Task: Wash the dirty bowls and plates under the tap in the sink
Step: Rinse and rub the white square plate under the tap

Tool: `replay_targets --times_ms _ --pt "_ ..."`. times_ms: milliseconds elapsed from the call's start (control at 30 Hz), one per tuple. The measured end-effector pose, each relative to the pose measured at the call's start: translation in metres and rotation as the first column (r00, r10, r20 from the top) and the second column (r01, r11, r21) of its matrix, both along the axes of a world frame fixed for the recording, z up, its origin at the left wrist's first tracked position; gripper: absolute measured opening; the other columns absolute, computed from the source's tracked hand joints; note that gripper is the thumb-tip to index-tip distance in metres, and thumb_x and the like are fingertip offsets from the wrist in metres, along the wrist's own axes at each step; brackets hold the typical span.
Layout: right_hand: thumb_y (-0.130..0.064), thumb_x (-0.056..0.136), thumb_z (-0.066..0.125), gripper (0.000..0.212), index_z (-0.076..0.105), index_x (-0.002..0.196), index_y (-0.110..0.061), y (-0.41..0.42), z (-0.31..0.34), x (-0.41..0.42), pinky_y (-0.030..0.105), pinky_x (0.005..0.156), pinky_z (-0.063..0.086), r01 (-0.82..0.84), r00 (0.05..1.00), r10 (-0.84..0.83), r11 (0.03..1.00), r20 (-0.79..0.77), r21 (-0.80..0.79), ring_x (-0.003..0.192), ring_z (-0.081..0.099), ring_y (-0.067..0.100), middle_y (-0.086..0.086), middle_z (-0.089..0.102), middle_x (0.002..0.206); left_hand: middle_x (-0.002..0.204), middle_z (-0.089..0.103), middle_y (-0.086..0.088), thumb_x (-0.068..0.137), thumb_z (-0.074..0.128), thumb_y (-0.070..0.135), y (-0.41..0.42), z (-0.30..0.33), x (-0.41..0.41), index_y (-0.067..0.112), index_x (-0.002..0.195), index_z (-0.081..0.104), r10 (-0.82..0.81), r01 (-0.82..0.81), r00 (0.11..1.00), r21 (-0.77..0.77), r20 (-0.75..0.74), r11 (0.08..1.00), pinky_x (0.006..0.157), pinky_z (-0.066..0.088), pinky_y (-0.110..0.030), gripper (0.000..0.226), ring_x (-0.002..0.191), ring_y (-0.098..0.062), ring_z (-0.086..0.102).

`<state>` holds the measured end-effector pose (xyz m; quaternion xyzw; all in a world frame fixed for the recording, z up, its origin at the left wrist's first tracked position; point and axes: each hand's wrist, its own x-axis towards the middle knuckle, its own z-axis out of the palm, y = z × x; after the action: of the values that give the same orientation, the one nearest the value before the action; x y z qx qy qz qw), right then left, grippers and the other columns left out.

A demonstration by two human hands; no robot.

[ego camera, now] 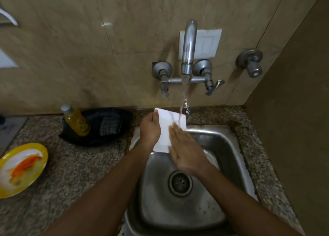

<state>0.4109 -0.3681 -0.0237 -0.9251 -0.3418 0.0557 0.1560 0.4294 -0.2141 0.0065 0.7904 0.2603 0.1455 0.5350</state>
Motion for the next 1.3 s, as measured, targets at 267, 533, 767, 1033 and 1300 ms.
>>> replay_targets --times_ms 267,533,767,1033,1300 --pt "-0.050 0.096 0.010 0.074 0.001 0.157 -0.009 -0.001 -0.011 -0.004 0.038 0.124 0.004 0.034 0.999 -0.033 0.999 -0.027 0.013 0.153 -0.001 0.019 0.010 -0.002 0.165 0.065 0.057 -0.004 0.104 0.042 0.032 -0.003 -0.003 -0.001 0.003 0.077 0.062 -0.017 0.017 1.000 0.011 0.005 1.000 0.057 0.034 -0.028 0.045 0.059 -0.012 0.049" --pt "-0.045 0.095 0.016 0.072 0.008 0.158 -0.010 -0.010 -0.007 -0.011 0.039 0.124 0.010 -0.008 1.000 0.008 0.997 -0.009 0.073 0.152 0.001 0.015 0.006 0.002 0.165 0.077 0.065 -0.013 0.105 0.042 0.031 -0.002 -0.005 0.008 -0.001 0.084 0.066 0.080 -0.076 0.995 -0.064 0.060 0.995 0.066 0.041 -0.028 0.045 0.068 -0.017 0.056" --pt "-0.042 0.088 0.023 0.078 0.012 0.157 -0.009 -0.017 -0.004 -0.015 0.036 0.124 0.009 -0.028 0.999 0.030 0.995 -0.020 0.095 0.152 0.008 0.017 0.006 0.004 0.165 0.079 0.066 -0.005 0.105 0.043 0.030 -0.005 0.002 0.011 0.002 0.088 0.068 0.055 -0.047 0.993 -0.076 0.108 0.996 0.070 0.041 -0.023 0.041 0.072 -0.012 0.058" --pt "-0.036 0.082 0.041 0.086 0.008 0.158 -0.014 -0.017 -0.006 -0.017 0.039 0.123 0.016 0.007 1.000 -0.004 0.995 -0.031 0.099 0.152 0.006 0.015 0.005 0.004 0.165 0.079 0.066 -0.004 0.105 0.043 0.030 -0.005 -0.002 0.015 0.004 0.090 0.069 0.084 -0.067 0.988 -0.129 0.131 0.989 0.072 0.043 -0.025 0.040 0.074 -0.015 0.060" --pt "-0.039 0.077 0.041 0.090 0.010 0.158 -0.015 -0.017 -0.002 -0.016 0.039 0.122 0.019 0.046 0.999 -0.043 0.991 -0.024 0.126 0.152 0.009 0.015 0.004 0.006 0.165 0.067 0.059 0.005 0.104 0.044 0.030 -0.009 -0.003 0.021 0.008 0.079 0.064 0.089 -0.070 0.988 -0.152 0.125 0.986 0.061 0.039 -0.021 0.038 0.060 -0.001 0.051"
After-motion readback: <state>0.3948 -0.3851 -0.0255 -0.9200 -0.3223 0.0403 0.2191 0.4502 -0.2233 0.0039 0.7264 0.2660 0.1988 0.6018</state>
